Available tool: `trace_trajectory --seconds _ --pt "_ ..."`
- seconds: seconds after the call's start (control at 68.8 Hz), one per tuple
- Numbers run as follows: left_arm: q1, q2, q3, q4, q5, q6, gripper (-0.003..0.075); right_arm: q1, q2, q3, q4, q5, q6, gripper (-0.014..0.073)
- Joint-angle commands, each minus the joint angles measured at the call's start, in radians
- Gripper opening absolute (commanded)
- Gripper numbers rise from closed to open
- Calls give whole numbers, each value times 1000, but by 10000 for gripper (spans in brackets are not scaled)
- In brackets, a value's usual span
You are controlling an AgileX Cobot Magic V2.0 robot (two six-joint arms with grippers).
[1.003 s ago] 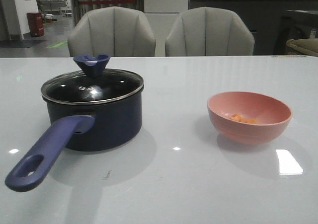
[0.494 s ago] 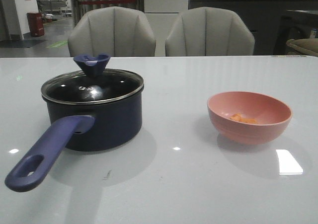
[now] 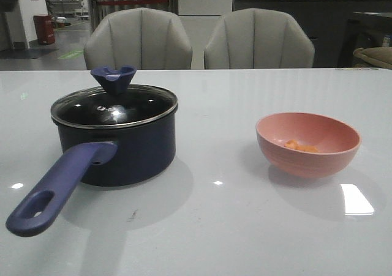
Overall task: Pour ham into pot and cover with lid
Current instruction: 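Lower the left gripper onto the purple lid knob and grasp it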
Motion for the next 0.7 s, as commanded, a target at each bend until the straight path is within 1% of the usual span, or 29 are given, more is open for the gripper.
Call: trace_trajectory --seconds 0.0,0.16,0.305,0.378,0.567,0.683 --pt "-67 76 -130 -10 -8 -16 558 -7 -19 -4 -9 -70 1 149" --pt "-138 213 -291 63 70 -116 558 -7 -19 -4 -9 -70 1 149" --pt "-222 339 -458 241 187 -236 558 -7 -19 -4 -9 -70 1 149" --pt "-250 393 -524 290 245 -269 558 -7 -19 -4 -9 -70 1 149" --pt "-262 512 -654 290 378 -323 558 -7 -20 -4 -9 -70 1 149" --pt "-262 553 -690 290 407 -358 558 -7 -20 -4 -9 -70 1 149"
